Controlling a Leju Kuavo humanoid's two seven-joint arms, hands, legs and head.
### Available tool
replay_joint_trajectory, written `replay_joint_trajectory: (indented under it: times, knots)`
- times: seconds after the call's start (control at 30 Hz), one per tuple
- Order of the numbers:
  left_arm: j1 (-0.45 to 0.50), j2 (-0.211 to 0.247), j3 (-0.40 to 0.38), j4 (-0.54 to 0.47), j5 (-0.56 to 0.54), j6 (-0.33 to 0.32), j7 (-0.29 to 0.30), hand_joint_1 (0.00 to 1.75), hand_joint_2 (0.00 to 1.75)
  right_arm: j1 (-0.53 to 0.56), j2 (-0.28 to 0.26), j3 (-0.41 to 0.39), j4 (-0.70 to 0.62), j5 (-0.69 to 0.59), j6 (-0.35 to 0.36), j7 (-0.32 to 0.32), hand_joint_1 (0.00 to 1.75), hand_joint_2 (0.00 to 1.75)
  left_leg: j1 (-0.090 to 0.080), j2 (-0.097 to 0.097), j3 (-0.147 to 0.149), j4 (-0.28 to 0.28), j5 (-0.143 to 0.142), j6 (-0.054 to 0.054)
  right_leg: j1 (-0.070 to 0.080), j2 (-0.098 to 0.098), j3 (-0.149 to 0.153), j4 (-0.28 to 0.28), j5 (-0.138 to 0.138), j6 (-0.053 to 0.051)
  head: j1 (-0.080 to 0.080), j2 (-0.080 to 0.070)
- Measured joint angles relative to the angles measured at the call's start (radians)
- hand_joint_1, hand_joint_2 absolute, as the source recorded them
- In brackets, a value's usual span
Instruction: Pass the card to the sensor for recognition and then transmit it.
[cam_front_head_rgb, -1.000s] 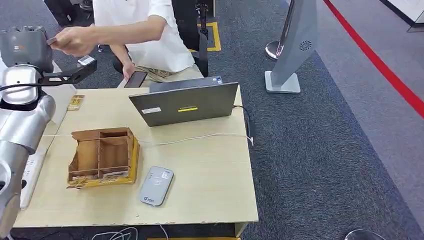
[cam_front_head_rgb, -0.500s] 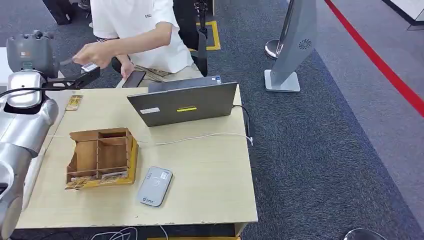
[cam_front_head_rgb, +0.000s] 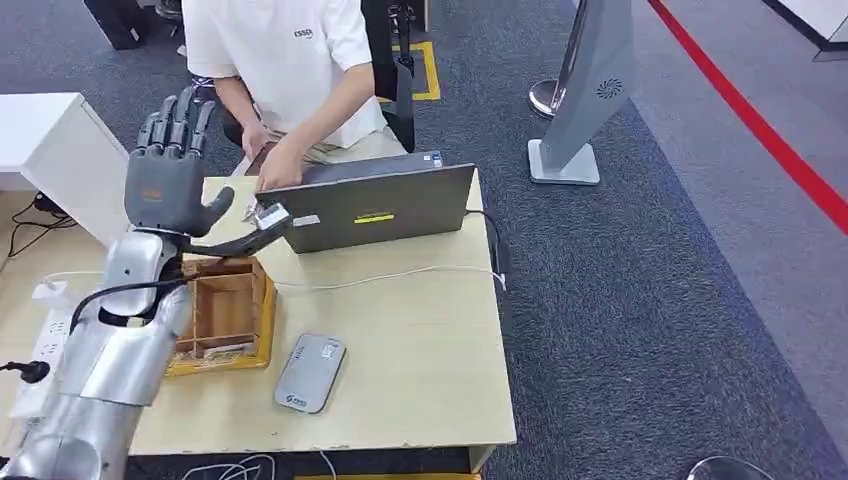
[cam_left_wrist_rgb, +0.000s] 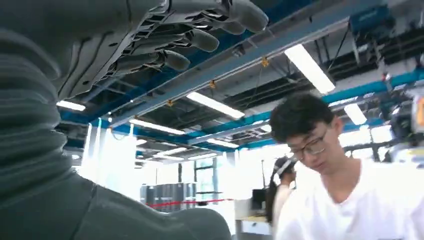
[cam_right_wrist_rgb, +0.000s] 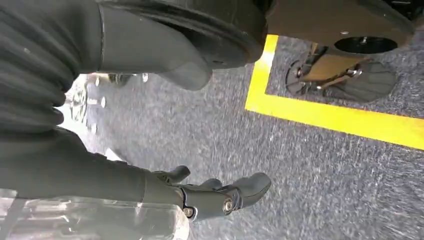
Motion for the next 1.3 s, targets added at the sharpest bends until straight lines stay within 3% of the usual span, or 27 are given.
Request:
replay_joint_trajectory:
  times: [0.1, 0.2, 0.33, 0.43, 0.5, 0.67, 0.93, 1.13, 1.3]
  knots:
    - [0.190, 0.022, -0.023, -0.239, -0.007, 0.067, -0.017, 0.00, 1.75, 0.003, 0.000, -0.033, 0.000, -0.022, -0.004, 0.002, 0.00, 1.75, 0.000, 0.002, 0.000, -0.001, -0.003, 0.000, 0.000, 0.001, -0.001, 0.000, -0.002, -0.001, 0.000, 0.000]
    - [0.337, 0.048, -0.034, -0.388, -0.021, 0.112, -0.016, 0.00, 1.75, 0.009, 0.000, -0.054, 0.000, -0.027, -0.005, 0.003, 0.00, 1.75, 0.001, 0.001, 0.000, -0.001, -0.003, 0.000, 0.001, 0.001, -0.002, 0.000, -0.004, 0.000, -0.001, 0.000]
    - [0.452, 0.078, -0.039, -0.499, -0.037, 0.156, -0.038, 0.00, 1.75, 0.008, 0.002, -0.072, 0.000, -0.034, -0.030, 0.009, 0.00, 1.75, 0.001, -0.001, -0.001, -0.002, -0.003, 0.000, 0.000, -0.001, 0.000, 0.000, -0.004, 0.000, -0.001, 0.000]
    - [0.596, 0.093, -0.039, -0.569, -0.092, 0.277, -0.057, 0.00, 1.75, 0.013, 0.010, -0.081, 0.000, -0.026, -0.053, 0.018, 0.00, 1.75, 0.000, 0.002, 0.001, -0.002, -0.004, -0.001, 0.000, 0.002, 0.000, 0.000, -0.004, 0.000, -0.002, 0.000]
    - [0.685, 0.100, -0.039, -0.582, -0.097, 0.310, -0.052, 0.00, 1.75, 0.013, 0.011, -0.084, 0.000, -0.024, -0.058, 0.022, 0.00, 1.75, 0.000, 0.000, 0.000, -0.002, -0.004, -0.001, 0.000, 0.000, 0.000, 0.000, -0.005, 0.000, -0.001, 0.000]
    - [0.811, 0.133, -0.046, -0.581, -0.097, 0.294, -0.002, 0.00, 1.75, 0.013, 0.014, -0.098, 0.000, -0.018, -0.060, 0.021, 0.00, 1.75, 0.000, -0.001, -0.001, -0.002, -0.004, -0.001, 0.000, -0.002, -0.001, 0.000, -0.006, 0.000, -0.002, 0.000]
    - [0.843, 0.150, -0.050, -0.580, -0.097, 0.278, 0.008, 0.00, 1.75, 0.013, 0.017, -0.106, 0.000, -0.016, -0.060, 0.021, 0.00, 1.75, 0.000, -0.002, 0.000, -0.002, -0.003, 0.000, 0.000, -0.003, 0.000, 0.000, -0.005, 0.000, -0.001, 0.000]
    - [0.850, 0.194, -0.075, -0.523, 0.030, -0.005, 0.057, 0.00, 1.75, 0.013, 0.017, -0.114, 0.000, -0.016, -0.058, 0.018, 0.00, 1.75, 0.001, -0.002, 0.000, -0.002, -0.003, 0.000, 0.000, -0.003, 0.000, 0.000, -0.005, 0.000, -0.001, 0.000]
    - [0.847, 0.225, -0.089, -0.441, 0.080, -0.053, 0.071, 0.00, 1.75, 0.012, 0.017, -0.122, 0.000, -0.006, -0.055, 0.016, 0.00, 1.75, 0.001, -0.002, 0.000, -0.002, -0.003, 0.000, 0.001, -0.004, 0.000, 0.000, -0.005, 0.000, -0.002, 0.000]
